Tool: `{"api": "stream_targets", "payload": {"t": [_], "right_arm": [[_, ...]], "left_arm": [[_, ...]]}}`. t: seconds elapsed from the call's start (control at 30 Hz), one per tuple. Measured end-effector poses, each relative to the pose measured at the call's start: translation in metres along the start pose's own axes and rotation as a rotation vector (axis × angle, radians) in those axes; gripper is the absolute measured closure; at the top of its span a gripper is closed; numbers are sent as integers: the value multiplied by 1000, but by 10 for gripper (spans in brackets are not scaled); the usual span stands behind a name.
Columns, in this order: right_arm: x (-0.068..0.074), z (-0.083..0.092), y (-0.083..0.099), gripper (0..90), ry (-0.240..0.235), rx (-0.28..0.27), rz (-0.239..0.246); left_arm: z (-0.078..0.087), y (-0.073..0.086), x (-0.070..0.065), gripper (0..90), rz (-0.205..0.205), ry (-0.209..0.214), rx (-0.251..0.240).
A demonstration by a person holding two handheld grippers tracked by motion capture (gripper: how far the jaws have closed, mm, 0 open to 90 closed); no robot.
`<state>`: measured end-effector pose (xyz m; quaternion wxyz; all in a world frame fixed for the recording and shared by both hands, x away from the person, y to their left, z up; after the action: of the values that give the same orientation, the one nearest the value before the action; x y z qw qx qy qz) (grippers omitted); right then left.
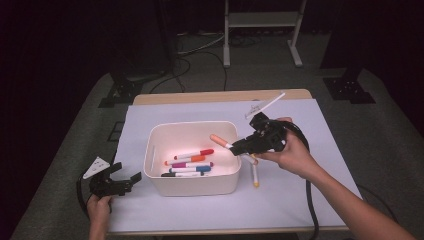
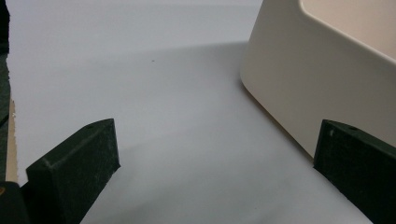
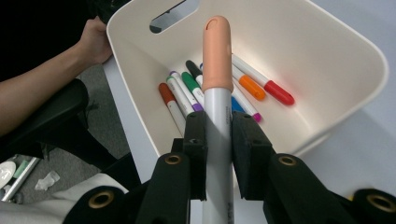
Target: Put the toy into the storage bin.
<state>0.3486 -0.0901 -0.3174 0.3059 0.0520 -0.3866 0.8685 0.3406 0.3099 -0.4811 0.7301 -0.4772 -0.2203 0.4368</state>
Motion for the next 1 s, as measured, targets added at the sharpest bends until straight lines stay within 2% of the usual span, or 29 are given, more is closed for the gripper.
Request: {"api": "stream_targets", "payload": {"t": [0.33, 0.6, 0.63, 0.73, 1.0], "right_arm": [[21, -23, -18, 761, -54, 35, 51], [37, -50, -31, 760, -97, 85, 108], [40, -55, -33, 760, -116, 92, 111], [43, -67, -34, 760, -118, 116, 128], [45, -101, -39, 760, -167, 174, 149]], "left_arm": [[0, 0, 0, 0, 1, 3, 1], [0, 0, 0, 0, -1, 4, 0], [0, 0, 0, 0, -1, 4, 0], [0, 0, 0, 0, -1, 7, 3], [0, 0, 0, 0, 2, 5, 1]]}}
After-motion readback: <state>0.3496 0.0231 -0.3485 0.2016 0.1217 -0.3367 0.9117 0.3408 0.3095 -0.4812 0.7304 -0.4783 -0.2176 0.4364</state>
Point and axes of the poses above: each handheld gripper's, and its own axes: z roughly backward along the jaws, y roughly out of its underside, x roughly to its left, the point moved 6 cm from there along -z, roughly forward along the jaws, and after that the axes turned 5 degrees about -z, right-handed, at the moved point
